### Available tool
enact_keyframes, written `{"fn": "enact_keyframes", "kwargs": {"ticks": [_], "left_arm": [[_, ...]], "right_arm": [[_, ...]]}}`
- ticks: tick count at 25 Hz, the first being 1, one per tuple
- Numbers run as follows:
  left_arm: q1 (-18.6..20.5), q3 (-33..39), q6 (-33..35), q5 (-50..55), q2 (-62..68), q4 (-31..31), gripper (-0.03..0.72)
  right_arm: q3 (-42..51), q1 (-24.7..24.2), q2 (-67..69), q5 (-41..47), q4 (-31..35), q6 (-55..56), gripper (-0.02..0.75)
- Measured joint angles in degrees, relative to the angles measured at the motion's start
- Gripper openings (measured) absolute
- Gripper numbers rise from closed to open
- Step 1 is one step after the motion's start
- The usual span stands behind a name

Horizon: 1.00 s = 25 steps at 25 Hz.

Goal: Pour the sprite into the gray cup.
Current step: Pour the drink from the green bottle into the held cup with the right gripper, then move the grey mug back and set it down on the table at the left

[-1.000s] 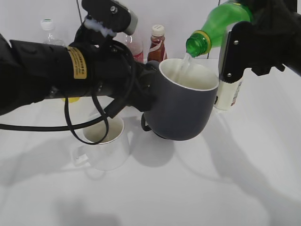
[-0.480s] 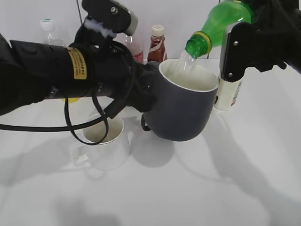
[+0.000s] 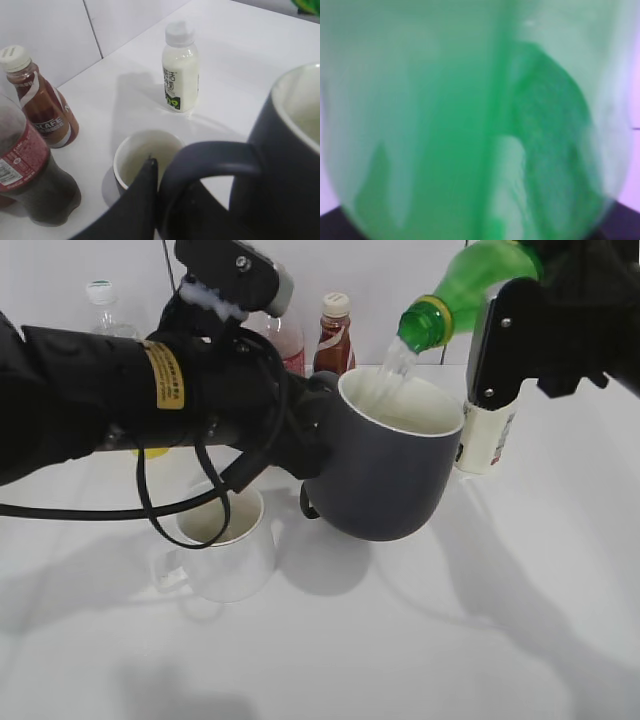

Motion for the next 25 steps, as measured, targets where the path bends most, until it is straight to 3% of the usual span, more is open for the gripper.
{"fn": "enact_keyframes", "kwargs": {"ticks": [9, 17, 21, 25], "left_arm": [[1.89, 0.00, 0.00, -1.11, -0.12, 0.11, 0.062], [5.90, 0.00, 0.00, -5.80, -2.17, 0.11, 0.062], [11.55, 3.11, 0.00, -11.02, -4.40, 0.06, 0.062], [22.01, 12.53, 0.00, -18.89, -6.15, -0.72, 0.062]], "right_arm": [[0.00, 0.00, -0.18, 12.11, 1.94, 20.87, 0.428], [0.00, -0.59, -3.26, 18.28, 1.97, 51.53, 0.428], [0.00, -5.68, -3.48, 21.96, 1.49, 64.76, 0.428], [0.06, -12.49, -3.48, 24.12, -3.97, 80.10, 0.428]]}}
